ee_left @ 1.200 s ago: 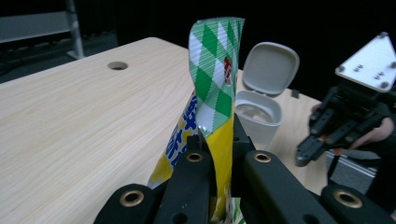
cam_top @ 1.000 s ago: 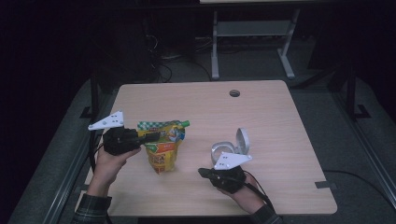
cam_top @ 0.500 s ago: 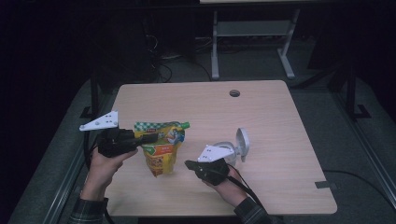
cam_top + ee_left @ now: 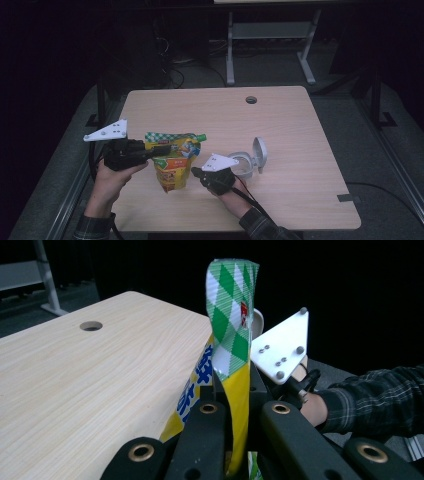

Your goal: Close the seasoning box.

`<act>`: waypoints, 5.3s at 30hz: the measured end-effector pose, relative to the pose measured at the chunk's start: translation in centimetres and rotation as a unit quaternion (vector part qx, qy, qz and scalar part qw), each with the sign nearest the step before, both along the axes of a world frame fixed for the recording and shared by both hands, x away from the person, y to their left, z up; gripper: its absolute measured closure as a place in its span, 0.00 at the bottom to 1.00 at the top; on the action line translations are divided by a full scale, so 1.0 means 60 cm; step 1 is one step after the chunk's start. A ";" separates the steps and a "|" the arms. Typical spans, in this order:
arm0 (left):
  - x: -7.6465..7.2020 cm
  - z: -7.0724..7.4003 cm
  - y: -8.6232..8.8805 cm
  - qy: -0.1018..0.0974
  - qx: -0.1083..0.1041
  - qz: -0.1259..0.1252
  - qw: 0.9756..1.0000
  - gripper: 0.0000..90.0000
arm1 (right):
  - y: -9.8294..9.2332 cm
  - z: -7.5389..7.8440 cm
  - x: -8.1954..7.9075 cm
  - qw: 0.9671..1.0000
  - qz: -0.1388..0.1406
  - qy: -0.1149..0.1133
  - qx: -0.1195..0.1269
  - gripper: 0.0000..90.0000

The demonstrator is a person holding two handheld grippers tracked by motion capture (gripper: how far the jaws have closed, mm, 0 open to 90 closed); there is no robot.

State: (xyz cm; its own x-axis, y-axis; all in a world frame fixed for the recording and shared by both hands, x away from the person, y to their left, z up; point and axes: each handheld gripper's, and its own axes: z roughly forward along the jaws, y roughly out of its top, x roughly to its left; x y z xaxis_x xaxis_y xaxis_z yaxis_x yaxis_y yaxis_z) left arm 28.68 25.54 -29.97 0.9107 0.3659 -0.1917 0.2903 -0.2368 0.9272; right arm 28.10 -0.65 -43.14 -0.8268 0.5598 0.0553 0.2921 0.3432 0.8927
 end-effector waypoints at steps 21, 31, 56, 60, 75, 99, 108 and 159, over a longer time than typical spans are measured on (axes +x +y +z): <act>0.011 0.013 -0.045 -0.011 -0.001 -0.002 1.000 1.00 | 0.016 -0.008 -0.005 0.998 0.052 -0.002 0.018 1.00; 0.033 0.017 -0.083 -0.010 0.013 -0.016 1.000 1.00 | 0.010 -0.011 -0.007 0.997 0.073 -0.003 0.026 1.00; 0.075 0.016 -0.157 0.010 0.053 -0.034 0.998 1.00 | 0.001 -0.011 -0.014 0.992 0.113 -0.020 0.055 1.00; 0.080 0.013 -0.164 0.015 0.059 -0.035 0.997 1.00 | 0.001 -0.013 -0.015 0.991 0.117 -0.019 0.061 1.00; 0.090 0.010 -0.204 0.025 0.103 -0.028 0.994 1.00 | 0.000 -0.010 -0.020 0.989 0.126 -0.021 0.077 1.00; 0.105 0.012 -0.245 0.051 0.153 -0.016 0.987 1.00 | -0.010 -0.003 -0.025 0.986 0.125 -0.025 0.109 1.00; 0.106 0.013 -0.260 0.054 0.170 -0.016 0.984 1.00 | -0.011 0.000 -0.027 0.985 0.125 -0.030 0.113 1.00; 0.126 0.013 -0.304 0.086 0.238 -0.018 0.967 1.00 | -0.019 0.004 -0.030 0.983 0.124 -0.030 0.133 1.00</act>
